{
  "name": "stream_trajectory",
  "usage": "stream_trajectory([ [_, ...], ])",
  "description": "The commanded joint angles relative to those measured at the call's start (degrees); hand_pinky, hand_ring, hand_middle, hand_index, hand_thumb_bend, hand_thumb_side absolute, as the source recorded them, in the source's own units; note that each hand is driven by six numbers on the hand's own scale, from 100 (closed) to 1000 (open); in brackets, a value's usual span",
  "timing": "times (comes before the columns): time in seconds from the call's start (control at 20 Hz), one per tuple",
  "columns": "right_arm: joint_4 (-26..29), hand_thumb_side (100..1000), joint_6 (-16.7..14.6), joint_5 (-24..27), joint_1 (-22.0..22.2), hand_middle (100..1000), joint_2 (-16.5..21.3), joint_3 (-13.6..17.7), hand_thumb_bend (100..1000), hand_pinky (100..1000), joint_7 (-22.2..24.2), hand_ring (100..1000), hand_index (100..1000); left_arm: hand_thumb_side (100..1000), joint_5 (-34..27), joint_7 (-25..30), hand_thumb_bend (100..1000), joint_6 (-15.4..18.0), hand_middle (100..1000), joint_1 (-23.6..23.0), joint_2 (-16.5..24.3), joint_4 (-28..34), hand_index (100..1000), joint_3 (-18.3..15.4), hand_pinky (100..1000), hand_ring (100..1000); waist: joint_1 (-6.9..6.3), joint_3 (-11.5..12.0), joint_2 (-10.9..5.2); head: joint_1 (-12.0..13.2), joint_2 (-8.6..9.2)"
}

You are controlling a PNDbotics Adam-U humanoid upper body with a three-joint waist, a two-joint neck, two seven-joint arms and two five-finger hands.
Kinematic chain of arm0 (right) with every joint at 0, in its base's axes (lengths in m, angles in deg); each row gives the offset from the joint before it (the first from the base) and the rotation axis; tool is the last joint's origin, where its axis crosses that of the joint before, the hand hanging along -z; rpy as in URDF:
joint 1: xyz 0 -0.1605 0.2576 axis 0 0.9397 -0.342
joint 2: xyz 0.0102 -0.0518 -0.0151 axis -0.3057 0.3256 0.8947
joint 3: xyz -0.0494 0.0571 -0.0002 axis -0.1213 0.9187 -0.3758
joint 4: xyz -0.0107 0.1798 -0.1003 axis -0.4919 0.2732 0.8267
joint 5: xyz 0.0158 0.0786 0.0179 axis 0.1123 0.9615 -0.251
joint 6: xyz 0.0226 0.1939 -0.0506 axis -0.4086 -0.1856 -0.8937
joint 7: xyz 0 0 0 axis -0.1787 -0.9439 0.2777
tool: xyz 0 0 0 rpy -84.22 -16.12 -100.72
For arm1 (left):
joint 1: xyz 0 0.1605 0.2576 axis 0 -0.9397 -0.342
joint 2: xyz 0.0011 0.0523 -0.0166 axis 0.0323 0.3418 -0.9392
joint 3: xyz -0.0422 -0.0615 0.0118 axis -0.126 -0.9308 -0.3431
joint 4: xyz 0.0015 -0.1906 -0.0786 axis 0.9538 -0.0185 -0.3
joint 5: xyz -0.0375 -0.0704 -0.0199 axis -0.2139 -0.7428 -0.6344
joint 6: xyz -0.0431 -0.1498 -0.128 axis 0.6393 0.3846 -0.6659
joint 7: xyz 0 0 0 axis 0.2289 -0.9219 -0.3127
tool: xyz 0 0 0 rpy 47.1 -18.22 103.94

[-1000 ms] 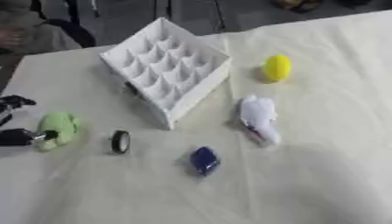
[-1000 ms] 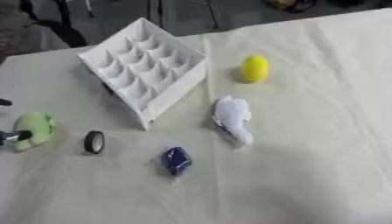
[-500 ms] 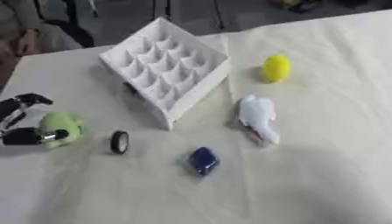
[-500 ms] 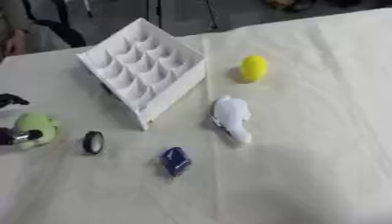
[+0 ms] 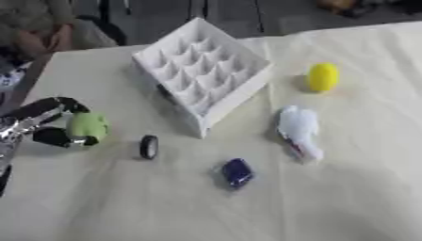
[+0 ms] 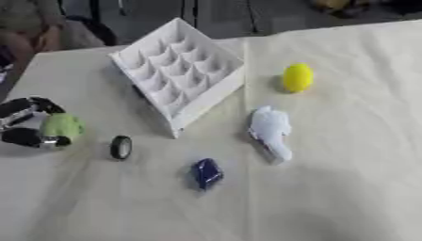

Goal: Pick up objects on the table and place them in the box.

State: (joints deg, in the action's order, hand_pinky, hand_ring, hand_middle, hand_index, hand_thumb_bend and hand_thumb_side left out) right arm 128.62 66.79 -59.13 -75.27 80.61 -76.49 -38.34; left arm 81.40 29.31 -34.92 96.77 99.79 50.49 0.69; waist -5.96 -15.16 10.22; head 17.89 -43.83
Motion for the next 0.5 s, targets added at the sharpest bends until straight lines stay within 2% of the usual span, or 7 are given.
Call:
stream_trajectory([
  [0.05,1.4,794,-0.1,-0.1,-0.6,654,0.7,0.1,186,536,0.1,582,770,504,2.0,3.0,627,-0.4,661,0.2,3.4,0.7,783,0.4,800,665,-0.63,0.1,-0.66,0.1,-0.29],
  [0.1,1.4,794,-0.1,-0.1,-0.6,654,0.7,0.1,186,536,0.1,582,770,504,2.5,3.5,627,-0.5,661,0.2,3.5,0.7,783,0.5,800,665,-0.63,0.1,-0.65,0.0,-0.29],
  [0.15,1.4,794,-0.1,-0.1,-0.6,654,0.7,0.1,185,536,0.2,582,770,384,3.0,3.6,430,-0.8,549,0.3,3.5,0.8,677,0.5,672,532,-0.62,0.0,-0.66,-0.1,-0.29],
  [0.25,1.4,793,-0.1,-0.1,-0.6,654,0.7,0.1,185,536,0.2,582,770,333,4.0,3.4,343,-1.5,500,0.4,3.5,0.8,620,0.7,614,477,-0.62,0.0,-0.66,-0.2,-0.29],
  [0.3,1.4,793,-0.1,-0.1,-0.6,654,0.7,0.1,185,536,0.2,582,770,333,4.4,3.2,343,-1.8,500,0.4,3.5,0.7,620,0.8,614,477,-0.61,0.0,-0.67,-0.3,-0.29],
  [0.35,1.4,793,-0.1,-0.1,-0.6,654,0.7,0.1,184,536,0.2,582,770,261,4.8,3.1,227,-2.0,439,0.5,3.6,0.6,547,1.0,537,415,-0.62,-0.1,-0.68,-0.4,-0.29],
  [0.5,1.4,794,0.0,-0.1,-0.6,654,0.7,0.1,184,536,0.2,581,770,218,6.0,3.1,159,-2.7,403,0.7,3.8,0.3,514,1.3,495,377,-0.68,-0.1,-0.76,-0.6,-0.29],
])
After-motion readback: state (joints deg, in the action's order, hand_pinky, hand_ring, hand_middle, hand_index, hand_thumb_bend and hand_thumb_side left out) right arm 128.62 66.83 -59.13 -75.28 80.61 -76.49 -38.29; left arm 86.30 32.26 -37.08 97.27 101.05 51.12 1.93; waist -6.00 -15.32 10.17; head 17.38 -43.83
